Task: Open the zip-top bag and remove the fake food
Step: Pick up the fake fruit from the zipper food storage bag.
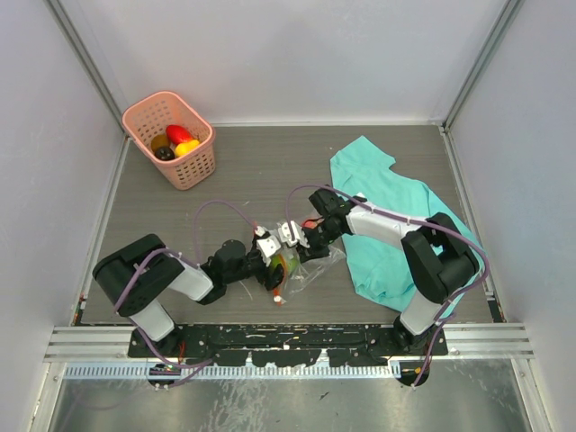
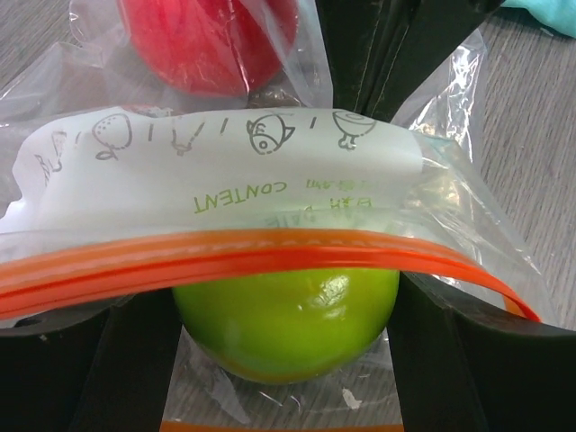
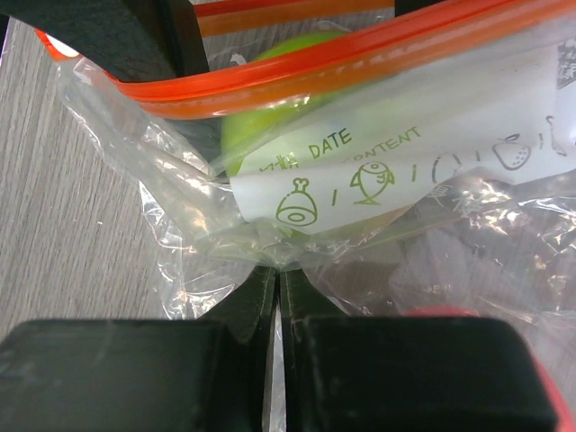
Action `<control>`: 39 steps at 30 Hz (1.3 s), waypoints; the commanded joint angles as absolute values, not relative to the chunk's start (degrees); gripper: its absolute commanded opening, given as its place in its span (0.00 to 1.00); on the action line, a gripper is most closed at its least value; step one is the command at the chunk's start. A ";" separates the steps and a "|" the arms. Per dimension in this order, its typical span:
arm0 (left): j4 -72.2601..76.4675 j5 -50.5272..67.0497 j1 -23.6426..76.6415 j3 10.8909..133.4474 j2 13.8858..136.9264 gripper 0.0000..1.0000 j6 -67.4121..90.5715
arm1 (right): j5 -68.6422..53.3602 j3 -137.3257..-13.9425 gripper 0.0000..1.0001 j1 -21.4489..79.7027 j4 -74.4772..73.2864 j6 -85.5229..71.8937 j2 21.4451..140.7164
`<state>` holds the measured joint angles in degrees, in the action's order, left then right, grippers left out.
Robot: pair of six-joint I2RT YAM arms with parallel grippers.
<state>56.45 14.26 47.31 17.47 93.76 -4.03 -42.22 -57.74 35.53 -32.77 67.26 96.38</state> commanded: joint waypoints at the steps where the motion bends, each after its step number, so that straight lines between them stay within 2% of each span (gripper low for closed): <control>1: 60.64 11.69 47.88 19.00 93.32 0.70 -2.50 | -43.71 -60.01 0.08 36.62 -32.78 67.21 95.84; 3: 60.54 11.77 47.82 18.14 92.16 0.59 -1.86 | -43.13 -59.96 0.08 36.40 -32.71 67.36 95.57; 9: 57.53 13.99 47.81 16.32 87.42 0.41 1.52 | -41.51 -59.59 0.07 35.32 -32.83 68.00 94.55; 24: 26.58 15.48 47.64 16.59 65.53 0.35 13.98 | -40.96 -58.54 0.07 32.91 -33.21 69.76 92.63; 32: 11.76 14.33 45.75 19.58 54.74 0.32 23.38 | -41.29 -58.49 0.11 32.87 -33.89 70.47 92.46; 34: 10.92 13.97 45.04 19.76 52.79 0.30 26.64 | -41.55 -58.58 0.15 32.89 -34.13 70.63 92.25; 39: 7.62 14.33 43.01 21.75 50.26 0.28 31.11 | -42.70 -57.75 0.39 32.87 -34.30 71.40 90.58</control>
<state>10.26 14.13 44.42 17.91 52.14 25.69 -40.60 -57.91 33.15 -33.98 70.17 94.76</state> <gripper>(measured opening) 0.725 0.334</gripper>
